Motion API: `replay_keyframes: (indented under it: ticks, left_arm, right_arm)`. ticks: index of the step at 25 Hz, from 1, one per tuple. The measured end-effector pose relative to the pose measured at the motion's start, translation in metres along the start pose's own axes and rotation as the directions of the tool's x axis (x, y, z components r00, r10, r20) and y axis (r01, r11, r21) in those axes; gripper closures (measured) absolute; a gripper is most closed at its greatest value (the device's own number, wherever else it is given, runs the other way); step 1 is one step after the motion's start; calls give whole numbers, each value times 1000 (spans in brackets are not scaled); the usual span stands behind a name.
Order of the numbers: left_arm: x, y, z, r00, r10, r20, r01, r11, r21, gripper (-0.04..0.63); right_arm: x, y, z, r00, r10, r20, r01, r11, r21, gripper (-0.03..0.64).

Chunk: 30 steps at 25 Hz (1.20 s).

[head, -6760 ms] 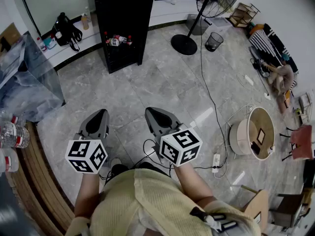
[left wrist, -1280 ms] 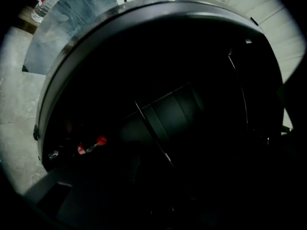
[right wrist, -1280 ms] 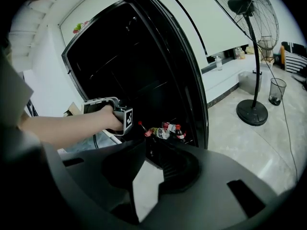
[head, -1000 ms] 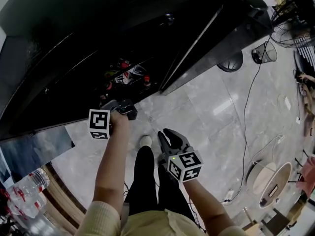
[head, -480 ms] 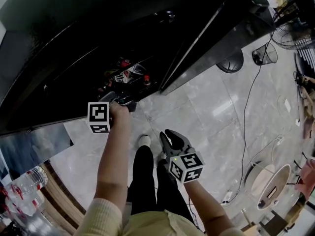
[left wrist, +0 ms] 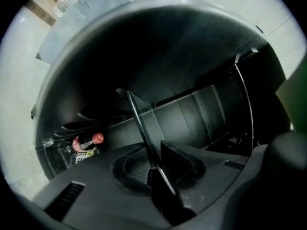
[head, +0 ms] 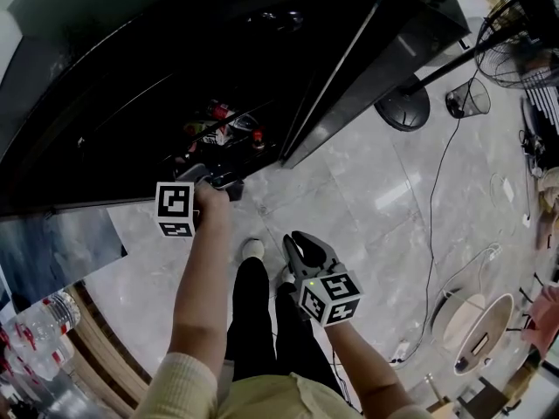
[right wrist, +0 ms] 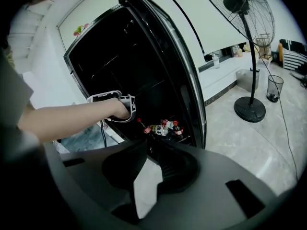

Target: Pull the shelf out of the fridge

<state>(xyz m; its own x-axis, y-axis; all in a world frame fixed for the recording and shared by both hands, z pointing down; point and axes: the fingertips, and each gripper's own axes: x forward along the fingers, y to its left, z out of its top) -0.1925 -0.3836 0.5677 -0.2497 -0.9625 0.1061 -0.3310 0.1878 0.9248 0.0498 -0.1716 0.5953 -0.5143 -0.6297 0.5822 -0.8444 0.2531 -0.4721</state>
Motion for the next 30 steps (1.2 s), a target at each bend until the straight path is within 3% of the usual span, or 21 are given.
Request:
replay_keyframes:
  ticks: [9,19,30]
  left_arm:
    - [-29,2,-4,1000,-6,-27,5,1000,-24,535]
    - [-60,3,-7,998,-26,-53,24,999,-35,538]
    - [-85,4,-12,996,-31,-83,27,999,-42,538]
  right_arm:
    - [-7,-6,19,997,16,76,-18,1000,22,540]
    - [3,-13,61,983,66,174,-87,989,119,531]
    - [37,-10,80,970,157,184,-200,948,247,488]
